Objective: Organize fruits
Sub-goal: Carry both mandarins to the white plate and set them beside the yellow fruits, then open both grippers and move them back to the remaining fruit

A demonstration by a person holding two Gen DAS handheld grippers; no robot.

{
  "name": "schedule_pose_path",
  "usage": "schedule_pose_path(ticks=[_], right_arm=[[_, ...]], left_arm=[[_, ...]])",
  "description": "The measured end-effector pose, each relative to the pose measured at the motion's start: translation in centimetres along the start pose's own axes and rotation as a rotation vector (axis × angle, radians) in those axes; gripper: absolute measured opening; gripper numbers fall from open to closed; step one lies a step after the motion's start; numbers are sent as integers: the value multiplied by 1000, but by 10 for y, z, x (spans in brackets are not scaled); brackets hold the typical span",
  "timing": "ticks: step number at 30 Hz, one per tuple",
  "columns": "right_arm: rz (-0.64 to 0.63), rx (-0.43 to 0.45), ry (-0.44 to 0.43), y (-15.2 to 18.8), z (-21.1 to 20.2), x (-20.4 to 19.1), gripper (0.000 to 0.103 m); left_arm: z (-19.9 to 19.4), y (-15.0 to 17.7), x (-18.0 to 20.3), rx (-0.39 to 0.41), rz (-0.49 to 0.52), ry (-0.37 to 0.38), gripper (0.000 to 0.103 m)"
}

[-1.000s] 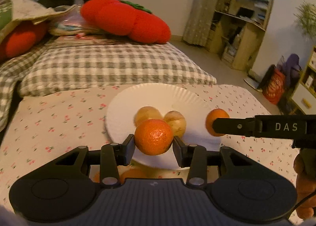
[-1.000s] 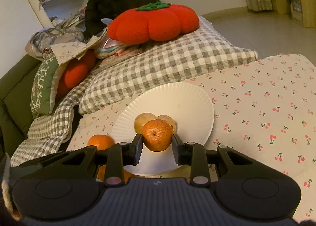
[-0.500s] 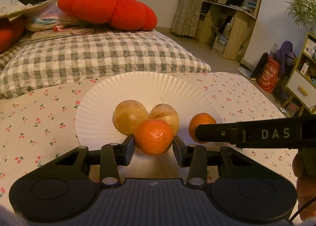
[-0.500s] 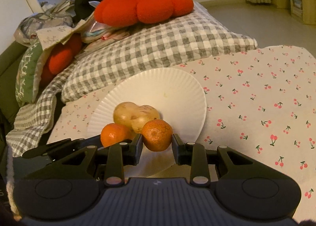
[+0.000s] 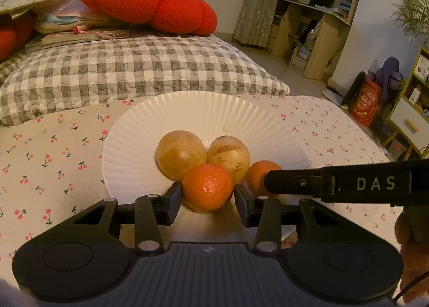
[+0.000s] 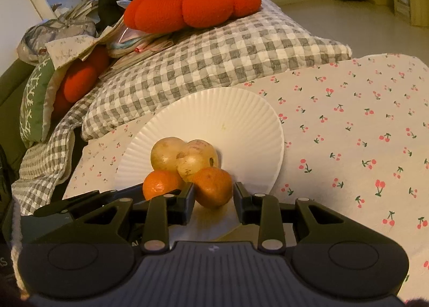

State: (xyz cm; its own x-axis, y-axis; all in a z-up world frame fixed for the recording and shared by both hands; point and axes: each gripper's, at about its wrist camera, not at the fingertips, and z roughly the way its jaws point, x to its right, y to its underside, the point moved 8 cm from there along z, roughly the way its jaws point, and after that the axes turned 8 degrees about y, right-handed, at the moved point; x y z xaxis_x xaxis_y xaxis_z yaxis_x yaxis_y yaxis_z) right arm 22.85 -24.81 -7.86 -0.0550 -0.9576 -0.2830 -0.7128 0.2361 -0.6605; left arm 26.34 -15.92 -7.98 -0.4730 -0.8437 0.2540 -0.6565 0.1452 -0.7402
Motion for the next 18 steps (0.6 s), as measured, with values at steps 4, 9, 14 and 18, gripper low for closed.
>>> schedule_pose_path(ticks=[4,9,14,18], right_arm=[[27,20,-15,-5,-7,2,29],[48,45,-23,-9,-17,3,29],[60,59,-29,-9,-25,4,32],[57,63,-38,-6,-32,2,40]], left_arm=[[-9,-4,-3,16,-36,19,34],[-24,-10,-8,29,-118,55,41],[-37,-13,-8,30,-185,75,44],[-50,-12,-13,12,-204,15,49]])
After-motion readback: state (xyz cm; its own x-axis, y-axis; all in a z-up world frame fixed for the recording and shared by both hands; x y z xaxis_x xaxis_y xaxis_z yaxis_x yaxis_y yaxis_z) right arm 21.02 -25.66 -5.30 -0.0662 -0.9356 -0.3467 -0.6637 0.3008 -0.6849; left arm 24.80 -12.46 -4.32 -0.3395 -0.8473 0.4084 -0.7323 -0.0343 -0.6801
